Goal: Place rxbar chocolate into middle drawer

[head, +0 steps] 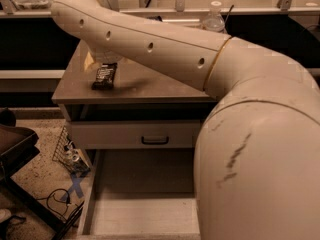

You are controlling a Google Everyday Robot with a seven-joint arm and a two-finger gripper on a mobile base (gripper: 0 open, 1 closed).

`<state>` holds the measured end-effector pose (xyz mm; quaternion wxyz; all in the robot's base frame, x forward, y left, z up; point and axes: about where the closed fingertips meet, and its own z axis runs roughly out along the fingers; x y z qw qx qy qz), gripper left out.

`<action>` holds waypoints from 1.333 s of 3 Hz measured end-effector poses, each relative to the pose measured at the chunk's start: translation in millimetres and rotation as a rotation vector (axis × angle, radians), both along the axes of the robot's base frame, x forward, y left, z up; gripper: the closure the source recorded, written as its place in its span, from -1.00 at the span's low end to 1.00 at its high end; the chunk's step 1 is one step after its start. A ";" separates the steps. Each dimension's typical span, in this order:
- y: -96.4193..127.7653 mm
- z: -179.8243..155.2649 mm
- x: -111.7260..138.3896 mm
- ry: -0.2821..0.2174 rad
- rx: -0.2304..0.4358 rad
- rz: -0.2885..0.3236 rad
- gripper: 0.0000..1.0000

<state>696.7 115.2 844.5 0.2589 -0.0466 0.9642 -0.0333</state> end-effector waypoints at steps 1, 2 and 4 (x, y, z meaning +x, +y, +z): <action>8.3 -27.7 -4.4 0.059 0.053 -0.009 -0.95; 27.3 -47.2 -4.5 0.090 0.096 0.018 -0.51; 28.2 -37.0 -4.4 0.091 0.097 0.020 0.42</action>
Offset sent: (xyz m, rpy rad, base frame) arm -0.0056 0.0520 -0.0657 0.1560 0.1225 0.0469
